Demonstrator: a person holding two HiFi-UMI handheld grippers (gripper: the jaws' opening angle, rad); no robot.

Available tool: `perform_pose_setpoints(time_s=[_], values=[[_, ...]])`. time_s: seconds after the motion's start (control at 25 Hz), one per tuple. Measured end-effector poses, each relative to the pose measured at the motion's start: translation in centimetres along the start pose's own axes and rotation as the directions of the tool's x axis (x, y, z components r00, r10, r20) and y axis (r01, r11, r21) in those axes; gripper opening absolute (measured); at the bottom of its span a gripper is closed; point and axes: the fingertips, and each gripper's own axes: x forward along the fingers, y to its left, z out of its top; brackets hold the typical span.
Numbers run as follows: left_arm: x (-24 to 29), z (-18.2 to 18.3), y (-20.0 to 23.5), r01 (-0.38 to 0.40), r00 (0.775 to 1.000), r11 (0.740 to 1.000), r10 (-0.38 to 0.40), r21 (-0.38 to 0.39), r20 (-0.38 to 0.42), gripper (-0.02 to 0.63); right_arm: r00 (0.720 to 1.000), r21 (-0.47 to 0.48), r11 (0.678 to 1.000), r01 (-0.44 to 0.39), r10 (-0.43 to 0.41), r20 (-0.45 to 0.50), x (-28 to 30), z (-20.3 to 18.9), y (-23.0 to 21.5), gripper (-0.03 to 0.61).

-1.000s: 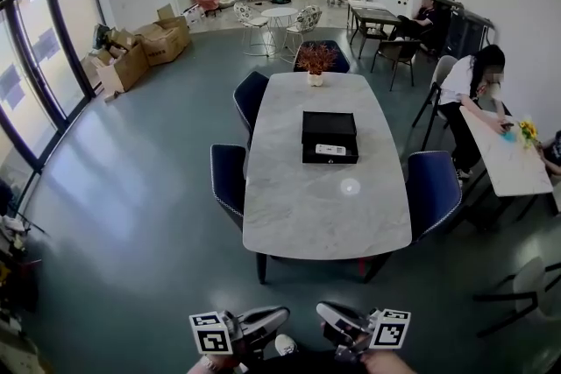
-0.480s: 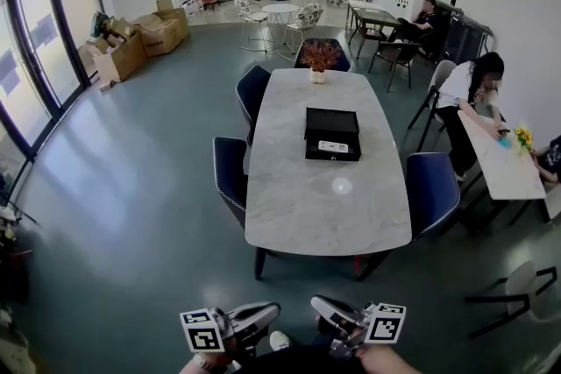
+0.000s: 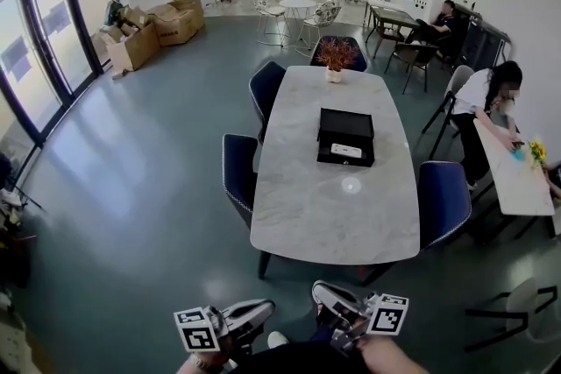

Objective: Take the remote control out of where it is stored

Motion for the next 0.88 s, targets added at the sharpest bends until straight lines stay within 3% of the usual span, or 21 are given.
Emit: perform_pose_setpoints(time_s=[0.56,0.88], values=[[7.9,6.3,4.5,-0.084,0.991,0.996,0.083,0.007,0.107,0.008,0.999,-0.063,0.998,-0.002,0.0,-0.034,3.5,15.2,-7.8,0.008],[11.9,8.7,7.3,-0.139,0.98,0.99,0.14,-0.016,0.139,0.008,0.993,-0.204,0.975,0.089,-0.103,-0.057,4.4,24.4,-15.2,0.008]])
